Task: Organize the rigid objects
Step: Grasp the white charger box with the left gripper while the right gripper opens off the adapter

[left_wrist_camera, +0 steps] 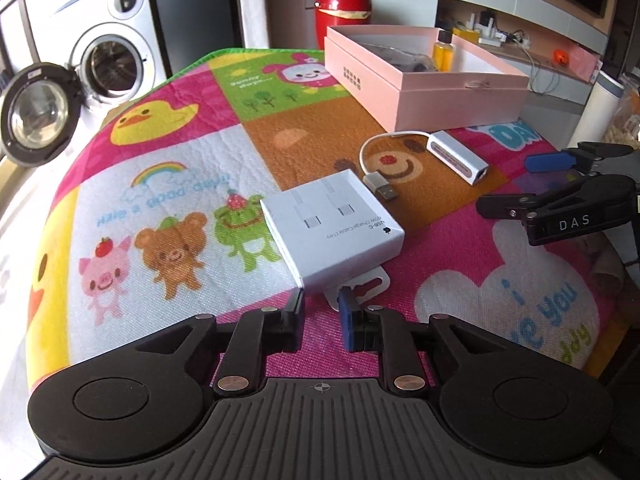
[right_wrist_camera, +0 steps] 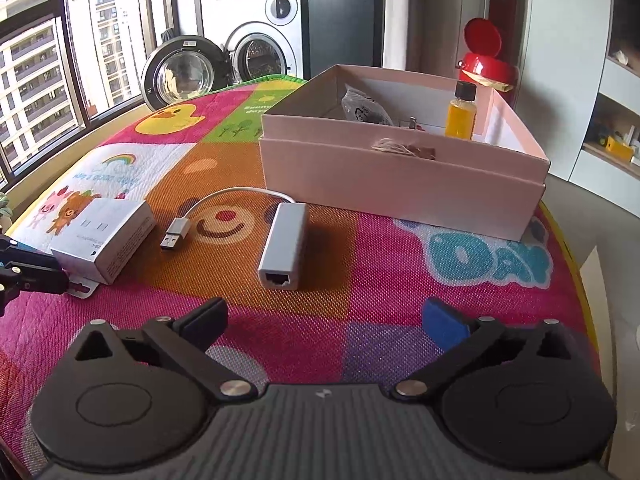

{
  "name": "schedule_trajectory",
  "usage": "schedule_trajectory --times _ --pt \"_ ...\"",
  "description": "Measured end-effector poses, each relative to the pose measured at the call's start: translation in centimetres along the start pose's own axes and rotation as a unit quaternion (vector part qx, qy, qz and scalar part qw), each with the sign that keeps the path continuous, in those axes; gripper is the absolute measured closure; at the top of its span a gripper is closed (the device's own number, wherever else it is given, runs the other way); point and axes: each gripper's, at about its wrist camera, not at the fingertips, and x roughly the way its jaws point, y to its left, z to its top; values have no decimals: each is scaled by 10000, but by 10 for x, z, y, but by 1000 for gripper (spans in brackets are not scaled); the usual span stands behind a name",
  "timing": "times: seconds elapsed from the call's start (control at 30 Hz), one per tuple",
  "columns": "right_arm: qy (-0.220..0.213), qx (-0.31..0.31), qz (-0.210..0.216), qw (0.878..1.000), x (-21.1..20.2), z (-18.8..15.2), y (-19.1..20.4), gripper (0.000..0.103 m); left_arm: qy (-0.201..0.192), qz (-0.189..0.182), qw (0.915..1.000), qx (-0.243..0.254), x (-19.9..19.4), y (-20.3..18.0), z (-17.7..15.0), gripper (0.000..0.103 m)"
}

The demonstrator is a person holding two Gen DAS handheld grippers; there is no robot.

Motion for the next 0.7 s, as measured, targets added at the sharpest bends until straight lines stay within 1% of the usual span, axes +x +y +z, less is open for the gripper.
schedule_trajectory --times 0.03,0.07,0.1,0.17,0.27,0.33,0.4,0.47,0.53,0.57,0.6,0.63,0.67,0.7 --pt "-3 0 -2 10000 0 0 0 0 26 -94 9999 -26 2 -3 0 82" --pt "-2 0 -3 10000 0 0 0 0 38 -122 9999 -48 2 -4 0 79" --pt "-3 -1 -4 10000 0 0 0 0 58 -149 9999 -43 3 -7 0 73" --pt "-1 -6 -8 10000 0 0 0 0 79 -196 9998 72 2 -11 0 66" --pt "-4 -9 -13 10000 -1 0 0 0 195 -200 9993 257 0 -15 0 66" --pt "-7 -13 -16 10000 -1 0 0 0 345 -421 9980 333 -2 -16 -2 66" --pt "-6 -13 -17 10000 -1 0 0 0 376 -451 9974 410 -3 -20 -4 66" --pt "-8 -14 -21 10000 -1 0 0 0 375 -399 9977 395 -2 -24 -3 64" --pt "-8 -13 -17 10000 -1 0 0 0 360 -483 9978 279 1 -25 -2 61" --pt "-9 -13 -17 10000 -1 0 0 0 352 -542 9977 212 2 -26 -1 53" --pt "-11 -10 -15 10000 -1 0 0 0 348 -621 9973 176 4 -28 -1 42" --pt "-13 -7 -16 10000 -1 0 0 0 354 -659 9970 187 5 -31 0 37" --pt "-12 -9 -17 10000 -1 0 0 0 364 -705 9966 217 6 -34 0 25" --pt "-13 -10 -18 10000 -1 0 0 0 367 -735 9963 244 8 -38 0 17"
